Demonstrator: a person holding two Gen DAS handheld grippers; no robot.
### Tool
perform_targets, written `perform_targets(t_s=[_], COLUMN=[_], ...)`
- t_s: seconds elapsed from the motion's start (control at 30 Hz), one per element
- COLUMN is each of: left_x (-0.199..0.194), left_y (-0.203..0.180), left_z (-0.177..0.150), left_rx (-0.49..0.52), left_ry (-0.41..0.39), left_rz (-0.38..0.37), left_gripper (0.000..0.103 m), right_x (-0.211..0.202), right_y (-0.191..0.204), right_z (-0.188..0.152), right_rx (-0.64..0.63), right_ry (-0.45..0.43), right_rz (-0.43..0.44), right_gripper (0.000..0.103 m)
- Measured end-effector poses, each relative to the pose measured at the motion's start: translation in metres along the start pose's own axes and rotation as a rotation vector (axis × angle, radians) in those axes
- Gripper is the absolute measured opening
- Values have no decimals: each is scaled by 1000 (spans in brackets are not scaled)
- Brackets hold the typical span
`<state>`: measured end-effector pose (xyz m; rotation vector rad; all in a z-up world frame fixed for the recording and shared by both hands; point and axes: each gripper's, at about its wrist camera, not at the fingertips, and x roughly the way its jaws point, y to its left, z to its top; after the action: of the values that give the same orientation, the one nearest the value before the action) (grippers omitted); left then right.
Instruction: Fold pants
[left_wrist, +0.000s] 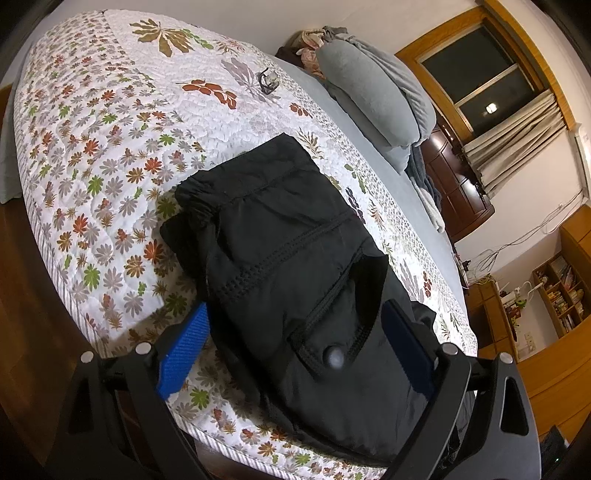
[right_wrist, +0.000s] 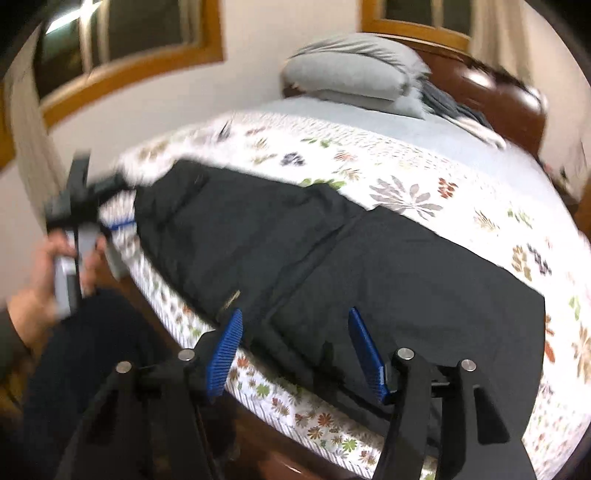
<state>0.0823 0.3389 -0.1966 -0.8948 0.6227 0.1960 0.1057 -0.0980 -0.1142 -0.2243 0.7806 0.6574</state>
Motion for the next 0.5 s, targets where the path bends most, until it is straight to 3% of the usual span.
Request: perform_targets(t_s=[0.13, 0.33, 0.5], left_x=[2, 6, 2], left_y=[0, 5, 6], left_z=[1, 3, 4], left_rx=[2, -9, -17], left_ry=[2, 7, -4], left_rz=[2, -2, -11], left_gripper=[92, 92, 92], right_x=[16, 54, 62], right_y=[-18, -9, -9], right_z=[7, -8, -12], right_rx=[42, -18, -37], right_ry=[45, 147, 183], right_rz=[-75, -96, -83], right_gripper=[58, 58, 58])
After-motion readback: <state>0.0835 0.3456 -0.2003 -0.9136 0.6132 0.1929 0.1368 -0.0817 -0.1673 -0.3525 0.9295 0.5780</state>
